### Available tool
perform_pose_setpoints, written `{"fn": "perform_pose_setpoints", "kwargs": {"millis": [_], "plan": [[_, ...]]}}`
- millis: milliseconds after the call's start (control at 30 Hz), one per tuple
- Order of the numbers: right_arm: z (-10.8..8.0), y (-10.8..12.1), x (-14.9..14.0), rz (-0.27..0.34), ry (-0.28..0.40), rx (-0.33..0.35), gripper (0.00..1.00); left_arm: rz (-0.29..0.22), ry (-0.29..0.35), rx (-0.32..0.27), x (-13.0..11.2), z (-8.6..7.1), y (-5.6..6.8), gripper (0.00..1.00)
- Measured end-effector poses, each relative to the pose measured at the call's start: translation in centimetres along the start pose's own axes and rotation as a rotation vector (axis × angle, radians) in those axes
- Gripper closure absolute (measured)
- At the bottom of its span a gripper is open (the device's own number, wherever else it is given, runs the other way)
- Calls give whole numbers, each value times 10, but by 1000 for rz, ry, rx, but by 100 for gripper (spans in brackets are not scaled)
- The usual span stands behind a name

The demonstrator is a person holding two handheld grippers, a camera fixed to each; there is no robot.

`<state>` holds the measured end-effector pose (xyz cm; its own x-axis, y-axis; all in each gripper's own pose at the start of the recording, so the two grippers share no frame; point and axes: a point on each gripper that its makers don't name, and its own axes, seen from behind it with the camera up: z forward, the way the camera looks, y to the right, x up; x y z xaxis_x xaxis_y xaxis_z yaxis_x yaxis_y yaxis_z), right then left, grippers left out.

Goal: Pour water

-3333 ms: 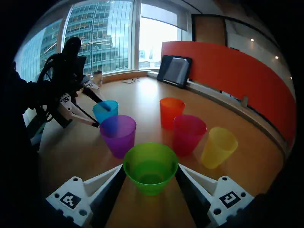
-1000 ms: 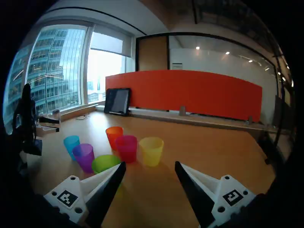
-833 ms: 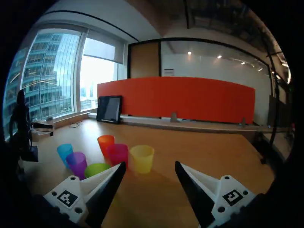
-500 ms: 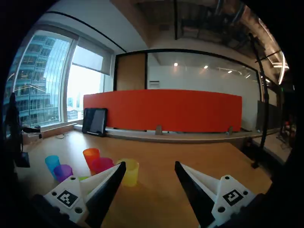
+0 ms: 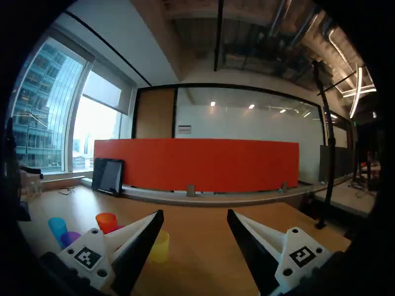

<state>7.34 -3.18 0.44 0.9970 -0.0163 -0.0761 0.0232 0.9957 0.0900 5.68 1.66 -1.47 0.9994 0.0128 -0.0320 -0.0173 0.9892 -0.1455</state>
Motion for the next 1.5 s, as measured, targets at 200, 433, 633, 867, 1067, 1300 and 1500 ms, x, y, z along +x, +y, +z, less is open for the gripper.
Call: {"fn": "perform_pose_setpoints", "kwargs": {"millis": [200,433,633,867,1067,1300,1500], "plan": [[-3,5,1,11,9,-35,1,7,37,1,8,2,5,4],[-10,4,4,32,18,-47,1,39,55,4,10,1,10,4],[-16,5,0,45,12,-54,1,34,63,21,7,0,10,4],[-20,4,-10,51,-15,-62,1,42,69,71,0,-1,1,4],[-21,1,-8,46,-18,-58,1,48,79,87,-2,0,3,4],[-23,1,-1,32,-20,-61,1,36,91,108,-9,-2,1,4],[-23,-1,3,27,-17,-64,1,22,92,108,-17,-4,1,3]]}}
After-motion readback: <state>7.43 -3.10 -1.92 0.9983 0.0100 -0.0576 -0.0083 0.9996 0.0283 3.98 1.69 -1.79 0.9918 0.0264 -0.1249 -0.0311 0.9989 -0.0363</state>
